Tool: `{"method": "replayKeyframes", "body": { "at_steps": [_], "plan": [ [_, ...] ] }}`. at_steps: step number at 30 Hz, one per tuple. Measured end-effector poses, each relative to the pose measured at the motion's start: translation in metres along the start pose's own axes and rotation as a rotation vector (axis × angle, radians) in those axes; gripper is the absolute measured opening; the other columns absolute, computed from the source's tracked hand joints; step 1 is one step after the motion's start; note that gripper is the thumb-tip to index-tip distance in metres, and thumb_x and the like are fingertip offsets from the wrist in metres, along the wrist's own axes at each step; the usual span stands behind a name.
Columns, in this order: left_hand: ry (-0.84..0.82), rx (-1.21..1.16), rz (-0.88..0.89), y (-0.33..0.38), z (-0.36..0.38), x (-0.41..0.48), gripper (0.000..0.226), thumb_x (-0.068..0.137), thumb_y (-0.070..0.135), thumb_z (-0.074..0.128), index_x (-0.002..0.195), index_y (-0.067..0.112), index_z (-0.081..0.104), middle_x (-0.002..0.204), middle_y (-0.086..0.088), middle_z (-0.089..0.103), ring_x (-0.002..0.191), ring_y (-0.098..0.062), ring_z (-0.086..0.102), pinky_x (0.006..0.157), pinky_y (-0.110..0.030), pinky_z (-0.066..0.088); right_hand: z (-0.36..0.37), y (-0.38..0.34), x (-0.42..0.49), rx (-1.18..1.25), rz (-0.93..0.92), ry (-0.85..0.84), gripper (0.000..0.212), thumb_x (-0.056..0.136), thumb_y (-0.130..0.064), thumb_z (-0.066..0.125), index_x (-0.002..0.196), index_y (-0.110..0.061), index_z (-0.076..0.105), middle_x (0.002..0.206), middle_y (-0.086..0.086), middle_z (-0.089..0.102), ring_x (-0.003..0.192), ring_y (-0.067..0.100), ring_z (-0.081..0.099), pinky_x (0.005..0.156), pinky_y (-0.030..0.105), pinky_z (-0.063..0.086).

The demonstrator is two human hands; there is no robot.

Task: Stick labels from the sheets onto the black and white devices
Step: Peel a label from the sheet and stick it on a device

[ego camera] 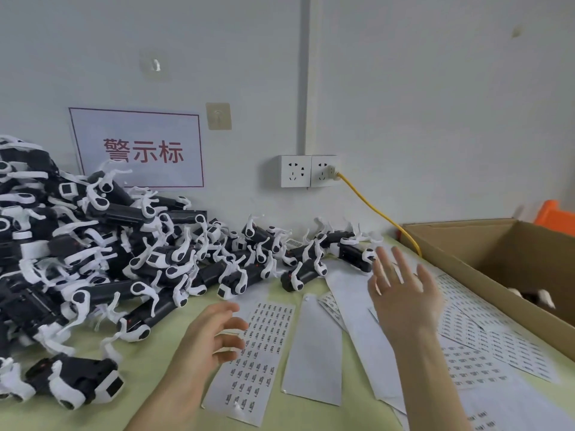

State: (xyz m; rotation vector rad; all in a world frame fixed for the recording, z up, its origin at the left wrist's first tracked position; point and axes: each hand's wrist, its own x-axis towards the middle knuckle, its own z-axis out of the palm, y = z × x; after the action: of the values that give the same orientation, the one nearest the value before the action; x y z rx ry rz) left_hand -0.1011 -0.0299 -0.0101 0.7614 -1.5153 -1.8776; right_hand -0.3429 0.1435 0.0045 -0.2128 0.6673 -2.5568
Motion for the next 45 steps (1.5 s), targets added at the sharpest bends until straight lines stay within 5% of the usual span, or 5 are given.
{"method": "replayKeyframes", "body": {
  "at_steps": [5,15,20,31,45],
  "plan": [
    [-0.022,-0.043,-0.061,0.002,0.001,-0.003,0.022,0.103,0.015,0.05,0.121,0.008,0.062,0.088,-0.01,0.071,0.068,-0.023,0.063,0.069,-0.038,0.047,0.015,0.019,-0.004,-0.418,-0.006,0.115,0.027,0.097,-0.019,0.049,0.103,-0.007,0.072,0.076,0.004,0.071,0.056,0.016,0.056,0.063,0.028,0.041],
    [0.235,-0.453,-0.138,0.004,-0.013,0.012,0.018,0.102,0.023,0.054,0.111,0.008,0.058,0.089,-0.011,0.071,0.064,-0.022,0.061,0.057,-0.033,0.049,0.026,0.071,-0.018,-1.256,-0.211,-0.195,0.027,0.095,-0.009,0.055,0.077,-0.017,0.073,0.069,0.003,0.07,0.055,0.015,0.059,0.061,0.034,0.045],
    [0.207,-0.866,-0.125,0.009,-0.026,0.014,0.047,0.102,0.055,0.047,0.096,0.009,0.058,0.079,-0.009,0.066,0.061,-0.02,0.055,0.066,-0.031,0.043,0.028,0.074,-0.022,-1.31,-0.214,-0.223,0.026,0.095,-0.01,0.055,0.078,-0.019,0.073,0.068,0.002,0.07,0.054,0.012,0.059,0.062,0.035,0.046],
    [0.522,-0.985,-0.06,0.012,-0.036,0.016,0.057,0.094,0.068,0.049,0.084,0.012,0.055,0.064,-0.004,0.046,0.046,-0.017,0.036,0.053,-0.028,0.029,0.03,0.077,-0.028,-1.325,-0.219,-0.259,0.027,0.095,-0.01,0.056,0.077,-0.019,0.073,0.067,0.003,0.069,0.053,0.011,0.058,0.063,0.035,0.046],
    [0.696,-0.663,0.036,0.015,-0.035,0.019,0.028,0.104,0.015,0.037,0.078,0.02,0.046,0.062,0.001,0.047,0.038,-0.01,0.034,0.05,-0.025,0.029,0.03,0.083,-0.03,-1.377,-0.216,-0.316,0.026,0.096,-0.009,0.057,0.078,-0.02,0.073,0.066,0.002,0.069,0.053,0.01,0.059,0.061,0.032,0.046]
  ]
}}
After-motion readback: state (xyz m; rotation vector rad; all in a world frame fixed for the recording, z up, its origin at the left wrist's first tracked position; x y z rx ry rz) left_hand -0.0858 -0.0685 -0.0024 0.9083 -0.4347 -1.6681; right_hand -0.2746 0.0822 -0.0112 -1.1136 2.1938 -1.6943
